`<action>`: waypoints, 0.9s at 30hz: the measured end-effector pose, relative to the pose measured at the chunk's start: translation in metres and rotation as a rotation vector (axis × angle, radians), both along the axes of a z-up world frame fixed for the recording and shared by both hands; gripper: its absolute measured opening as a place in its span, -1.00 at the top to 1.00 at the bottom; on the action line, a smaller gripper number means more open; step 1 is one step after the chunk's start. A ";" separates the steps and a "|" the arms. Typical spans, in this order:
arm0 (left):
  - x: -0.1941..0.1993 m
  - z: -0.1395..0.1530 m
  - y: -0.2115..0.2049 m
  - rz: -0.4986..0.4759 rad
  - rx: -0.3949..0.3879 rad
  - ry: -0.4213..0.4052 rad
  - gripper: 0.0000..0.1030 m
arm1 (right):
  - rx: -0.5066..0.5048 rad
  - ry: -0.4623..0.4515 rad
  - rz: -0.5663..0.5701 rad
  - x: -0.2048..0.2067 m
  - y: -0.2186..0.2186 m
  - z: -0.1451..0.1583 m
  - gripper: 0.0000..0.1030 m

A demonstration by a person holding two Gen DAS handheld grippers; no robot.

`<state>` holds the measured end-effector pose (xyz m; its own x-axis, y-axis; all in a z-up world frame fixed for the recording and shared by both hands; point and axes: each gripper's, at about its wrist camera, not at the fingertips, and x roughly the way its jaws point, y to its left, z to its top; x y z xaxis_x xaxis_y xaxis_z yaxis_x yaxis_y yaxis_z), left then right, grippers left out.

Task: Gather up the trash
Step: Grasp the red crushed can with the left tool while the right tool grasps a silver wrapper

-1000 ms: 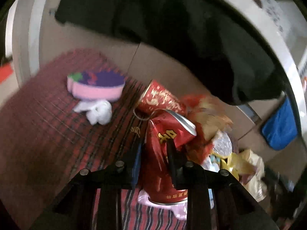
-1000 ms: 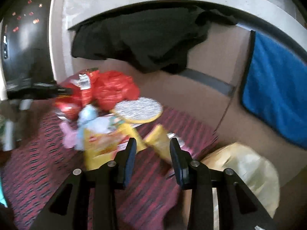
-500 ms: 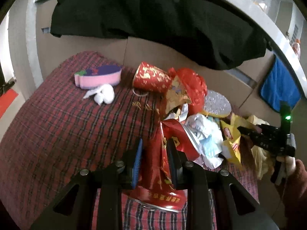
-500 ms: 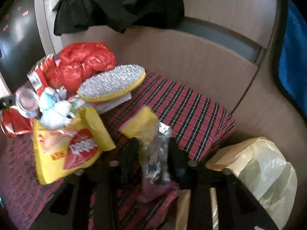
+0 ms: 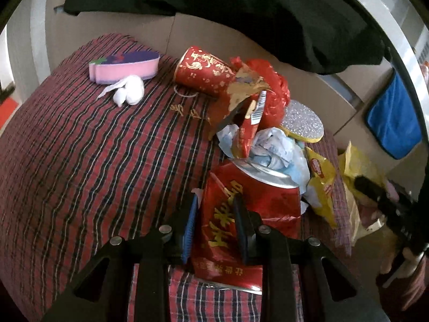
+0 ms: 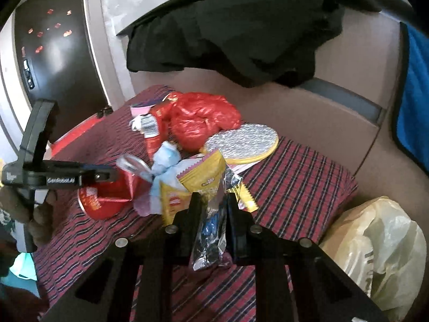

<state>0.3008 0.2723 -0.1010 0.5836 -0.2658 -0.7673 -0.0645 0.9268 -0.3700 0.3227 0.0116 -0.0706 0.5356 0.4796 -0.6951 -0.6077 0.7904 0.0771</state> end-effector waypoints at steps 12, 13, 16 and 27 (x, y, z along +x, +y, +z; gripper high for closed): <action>-0.014 -0.002 0.004 -0.024 -0.117 -0.002 0.15 | 0.197 0.138 0.023 -0.033 -0.003 -0.020 0.68; -0.015 -0.003 0.005 -0.031 -0.134 0.000 0.15 | 0.217 0.140 0.030 -0.036 -0.002 -0.019 0.68; -0.016 -0.003 0.002 -0.060 -0.158 0.023 0.16 | 0.210 0.163 0.058 -0.039 0.009 -0.024 0.68; -0.018 0.010 -0.008 -0.054 -0.162 0.033 0.25 | 0.164 0.206 0.046 -0.032 0.019 -0.044 0.68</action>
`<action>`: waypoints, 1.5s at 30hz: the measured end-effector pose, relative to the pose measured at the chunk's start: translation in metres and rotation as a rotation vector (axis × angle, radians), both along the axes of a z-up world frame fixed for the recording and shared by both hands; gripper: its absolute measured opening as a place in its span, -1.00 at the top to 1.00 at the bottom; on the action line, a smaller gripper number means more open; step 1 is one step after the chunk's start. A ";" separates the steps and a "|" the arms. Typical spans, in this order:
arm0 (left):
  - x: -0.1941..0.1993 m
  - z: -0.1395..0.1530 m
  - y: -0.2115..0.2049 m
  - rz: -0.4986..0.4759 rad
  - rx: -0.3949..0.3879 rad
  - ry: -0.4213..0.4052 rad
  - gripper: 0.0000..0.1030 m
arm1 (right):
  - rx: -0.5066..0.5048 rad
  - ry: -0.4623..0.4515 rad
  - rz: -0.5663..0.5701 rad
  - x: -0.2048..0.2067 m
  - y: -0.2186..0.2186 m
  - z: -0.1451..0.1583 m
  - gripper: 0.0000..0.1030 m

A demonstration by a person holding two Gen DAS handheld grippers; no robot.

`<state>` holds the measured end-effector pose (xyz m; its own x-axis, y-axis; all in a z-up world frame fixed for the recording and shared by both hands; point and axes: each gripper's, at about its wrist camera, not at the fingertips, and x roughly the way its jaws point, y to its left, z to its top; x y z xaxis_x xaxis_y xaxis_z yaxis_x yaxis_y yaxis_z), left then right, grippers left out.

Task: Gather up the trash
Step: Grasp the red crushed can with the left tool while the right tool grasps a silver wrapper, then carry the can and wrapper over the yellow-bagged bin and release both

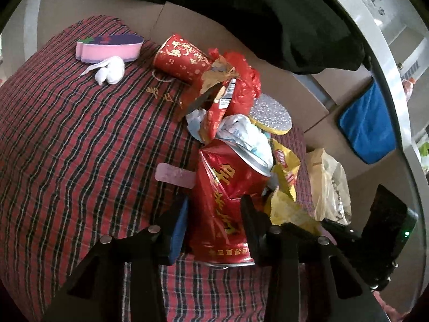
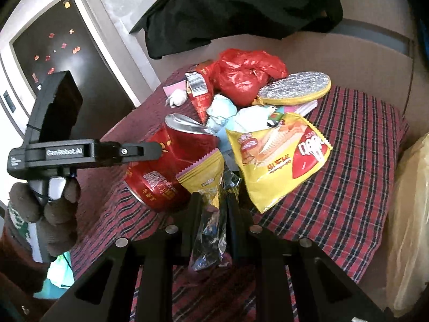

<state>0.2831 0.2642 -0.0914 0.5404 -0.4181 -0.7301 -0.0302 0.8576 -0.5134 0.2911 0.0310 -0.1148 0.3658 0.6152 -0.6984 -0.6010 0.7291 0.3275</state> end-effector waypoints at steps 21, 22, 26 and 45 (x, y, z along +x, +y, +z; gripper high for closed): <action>0.020 -0.012 -0.003 0.000 -0.096 -0.006 0.20 | 0.073 -0.034 -0.032 0.009 -0.008 0.018 0.67; 0.020 -0.012 -0.001 0.001 -0.115 -0.003 0.20 | 0.053 -0.024 -0.031 0.011 -0.004 0.013 0.67; 0.019 -0.011 -0.001 -0.030 -0.145 0.007 0.22 | 0.039 0.014 -0.031 0.012 0.001 -0.002 0.67; -0.041 0.093 -0.085 0.065 0.298 -0.373 0.30 | 0.019 -0.293 -0.122 -0.023 -0.048 0.081 0.67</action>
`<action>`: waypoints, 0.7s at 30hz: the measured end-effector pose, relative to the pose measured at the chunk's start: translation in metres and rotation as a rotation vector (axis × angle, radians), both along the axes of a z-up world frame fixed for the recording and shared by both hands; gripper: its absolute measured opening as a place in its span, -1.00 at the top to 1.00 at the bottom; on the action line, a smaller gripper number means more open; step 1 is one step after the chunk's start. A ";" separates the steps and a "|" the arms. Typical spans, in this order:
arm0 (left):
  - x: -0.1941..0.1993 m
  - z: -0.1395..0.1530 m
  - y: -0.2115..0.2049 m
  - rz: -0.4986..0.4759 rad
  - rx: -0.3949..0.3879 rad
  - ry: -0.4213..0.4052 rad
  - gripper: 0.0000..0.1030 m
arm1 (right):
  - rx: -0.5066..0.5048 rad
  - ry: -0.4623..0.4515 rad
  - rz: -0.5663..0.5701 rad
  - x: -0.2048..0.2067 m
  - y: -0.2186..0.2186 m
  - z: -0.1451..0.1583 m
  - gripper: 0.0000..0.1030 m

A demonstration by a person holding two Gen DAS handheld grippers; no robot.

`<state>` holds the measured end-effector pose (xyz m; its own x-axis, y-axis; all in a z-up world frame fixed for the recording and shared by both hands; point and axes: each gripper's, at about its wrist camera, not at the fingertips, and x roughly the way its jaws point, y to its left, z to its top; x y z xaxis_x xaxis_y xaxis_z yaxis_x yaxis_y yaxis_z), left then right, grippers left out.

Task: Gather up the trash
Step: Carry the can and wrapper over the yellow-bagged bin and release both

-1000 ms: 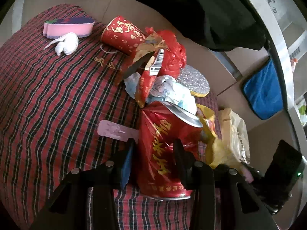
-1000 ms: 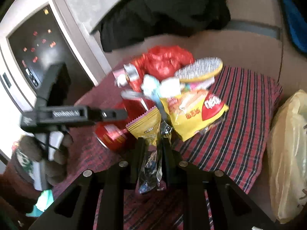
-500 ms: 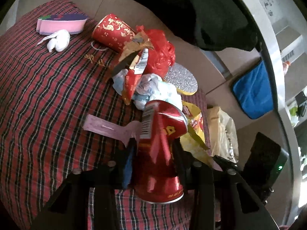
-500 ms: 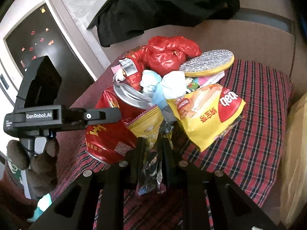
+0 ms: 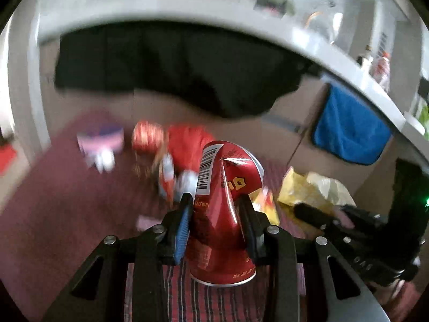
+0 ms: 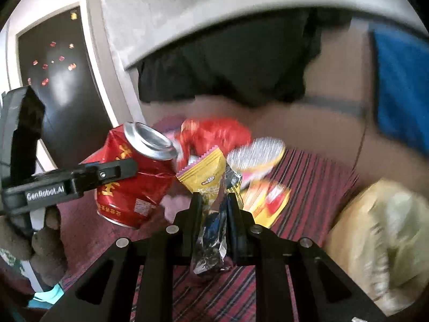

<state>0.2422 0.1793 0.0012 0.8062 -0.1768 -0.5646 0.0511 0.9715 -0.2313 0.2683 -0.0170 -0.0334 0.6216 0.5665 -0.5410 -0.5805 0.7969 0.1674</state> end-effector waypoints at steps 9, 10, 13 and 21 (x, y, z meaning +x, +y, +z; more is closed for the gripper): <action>-0.019 0.085 -0.083 0.001 0.091 -0.238 0.29 | 0.006 -0.257 -0.159 -0.027 -0.086 0.096 0.67; -0.019 0.088 -0.091 0.001 0.092 -0.253 0.29 | -0.006 -0.281 -0.186 -0.030 -0.100 0.103 0.67; -0.016 0.095 -0.128 -0.008 0.086 -0.305 0.29 | -0.038 -0.322 -0.246 -0.035 -0.129 0.112 0.67; 0.004 0.080 -0.206 -0.101 0.033 -0.300 0.29 | -0.044 -0.305 -0.379 -0.034 -0.207 0.103 0.67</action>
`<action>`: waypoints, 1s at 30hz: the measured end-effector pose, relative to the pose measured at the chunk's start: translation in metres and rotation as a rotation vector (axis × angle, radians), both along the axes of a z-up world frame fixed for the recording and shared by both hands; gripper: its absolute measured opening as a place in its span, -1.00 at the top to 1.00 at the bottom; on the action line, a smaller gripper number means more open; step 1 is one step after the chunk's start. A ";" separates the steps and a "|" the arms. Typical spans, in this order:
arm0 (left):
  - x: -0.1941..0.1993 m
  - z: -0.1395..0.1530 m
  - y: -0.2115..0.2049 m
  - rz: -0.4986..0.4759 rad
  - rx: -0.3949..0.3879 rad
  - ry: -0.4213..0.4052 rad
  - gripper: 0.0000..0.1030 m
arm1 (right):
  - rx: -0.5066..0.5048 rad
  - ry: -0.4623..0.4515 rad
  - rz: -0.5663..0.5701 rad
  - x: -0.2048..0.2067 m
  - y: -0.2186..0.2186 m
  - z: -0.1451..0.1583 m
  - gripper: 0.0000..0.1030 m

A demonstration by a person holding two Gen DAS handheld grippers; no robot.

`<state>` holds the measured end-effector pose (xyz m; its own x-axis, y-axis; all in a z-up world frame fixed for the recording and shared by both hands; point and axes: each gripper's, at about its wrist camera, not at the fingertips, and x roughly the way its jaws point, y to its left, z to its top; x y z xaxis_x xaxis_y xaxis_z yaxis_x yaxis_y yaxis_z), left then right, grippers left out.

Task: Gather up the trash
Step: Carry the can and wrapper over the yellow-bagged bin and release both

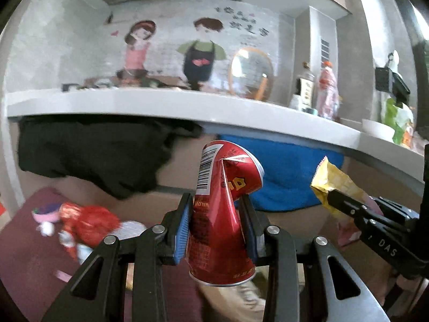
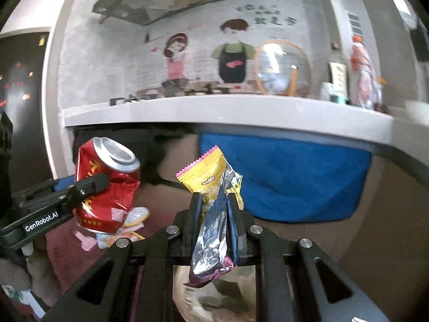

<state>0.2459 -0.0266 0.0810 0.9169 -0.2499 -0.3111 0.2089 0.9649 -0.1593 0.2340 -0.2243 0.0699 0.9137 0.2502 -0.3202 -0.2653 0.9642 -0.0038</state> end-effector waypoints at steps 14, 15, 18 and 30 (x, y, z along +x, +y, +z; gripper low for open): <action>0.057 -0.077 -0.059 -0.116 0.011 0.199 0.29 | 0.073 0.131 -0.056 0.039 -0.044 -0.065 0.67; 0.060 -0.081 -0.060 -0.121 0.011 0.210 0.29 | 0.075 0.139 -0.055 0.042 -0.044 -0.069 0.67; 0.070 -0.093 -0.063 -0.136 0.004 0.247 0.29 | 0.075 0.161 -0.057 0.050 -0.044 -0.079 0.67; 0.106 -0.122 -0.057 -0.271 -0.086 0.339 0.01 | 0.135 0.238 -0.035 0.080 -0.046 -0.109 0.15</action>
